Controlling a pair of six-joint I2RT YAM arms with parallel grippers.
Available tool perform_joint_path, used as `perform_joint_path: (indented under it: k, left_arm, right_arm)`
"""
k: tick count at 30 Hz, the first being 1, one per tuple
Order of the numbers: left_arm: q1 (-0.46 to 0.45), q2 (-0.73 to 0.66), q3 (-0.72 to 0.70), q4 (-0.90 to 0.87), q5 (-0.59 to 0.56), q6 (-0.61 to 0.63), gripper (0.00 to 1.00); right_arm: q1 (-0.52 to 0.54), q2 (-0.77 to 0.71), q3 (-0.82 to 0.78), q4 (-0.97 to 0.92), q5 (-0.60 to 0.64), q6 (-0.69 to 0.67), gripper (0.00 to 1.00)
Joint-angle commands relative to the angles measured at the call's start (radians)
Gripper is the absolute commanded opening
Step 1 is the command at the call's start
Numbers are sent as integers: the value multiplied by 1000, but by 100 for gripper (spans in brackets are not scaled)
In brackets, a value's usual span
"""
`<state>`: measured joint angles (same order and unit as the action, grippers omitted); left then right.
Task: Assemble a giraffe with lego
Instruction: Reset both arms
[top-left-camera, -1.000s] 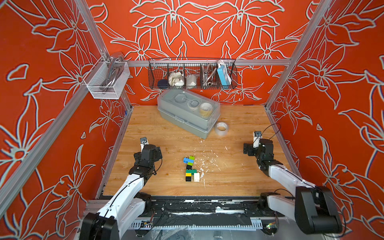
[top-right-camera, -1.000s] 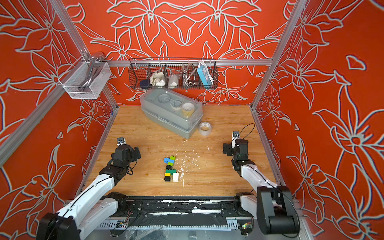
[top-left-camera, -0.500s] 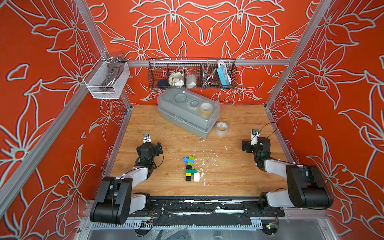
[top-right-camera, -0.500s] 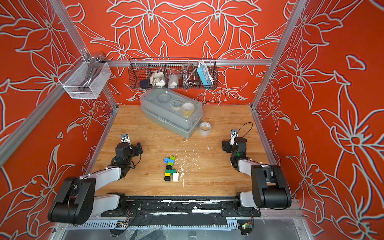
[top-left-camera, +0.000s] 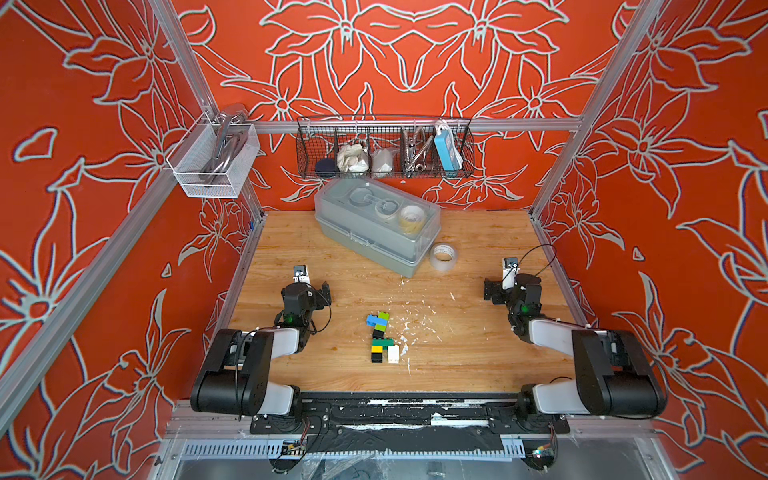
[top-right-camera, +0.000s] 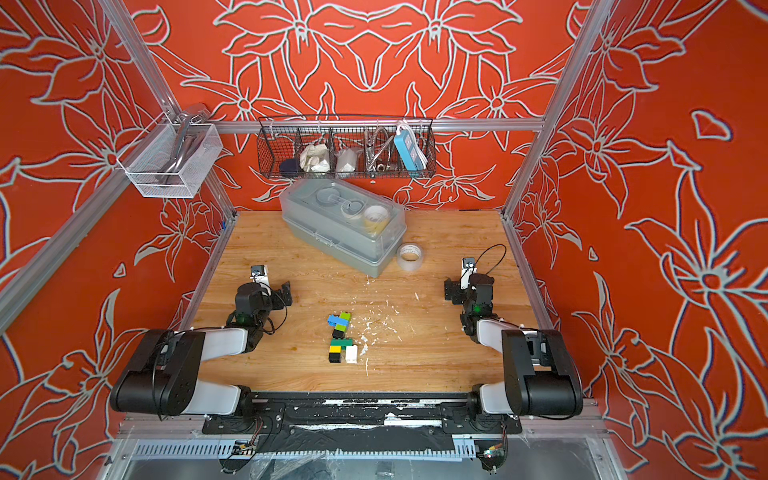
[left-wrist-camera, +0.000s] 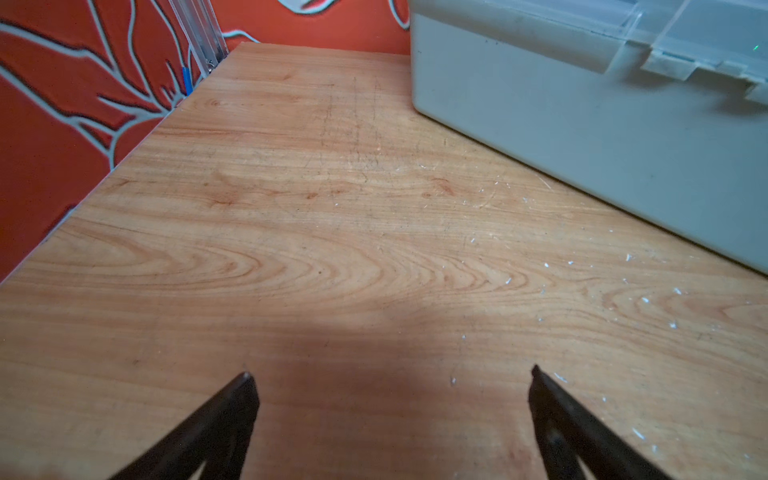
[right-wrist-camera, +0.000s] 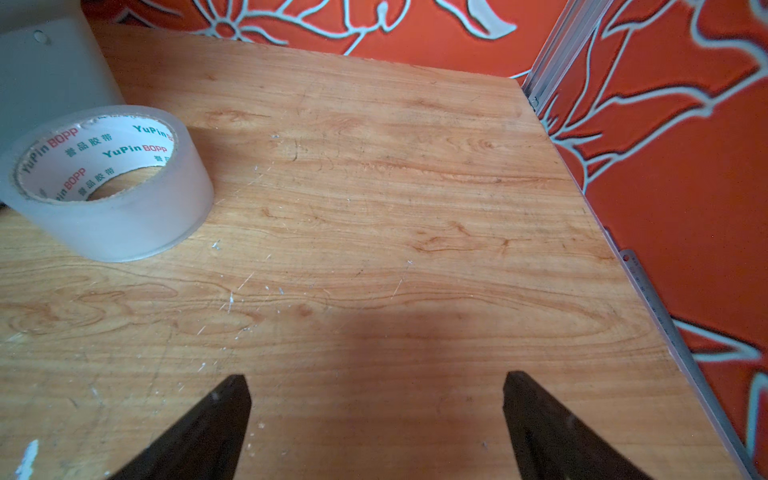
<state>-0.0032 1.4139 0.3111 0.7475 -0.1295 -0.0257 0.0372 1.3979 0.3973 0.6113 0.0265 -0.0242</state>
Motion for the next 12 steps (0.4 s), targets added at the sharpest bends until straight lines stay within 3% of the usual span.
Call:
perform_joint_path:
  k: [1,12]
  left_arm:
    - [7,-6,-2,27,13,7,100]
    - [7,-7,-2,27,13,7,100]
  right_arm:
    - [-5,-8,8,23,21,3,100]
    - [-7,-7,11,18,19,5,100]
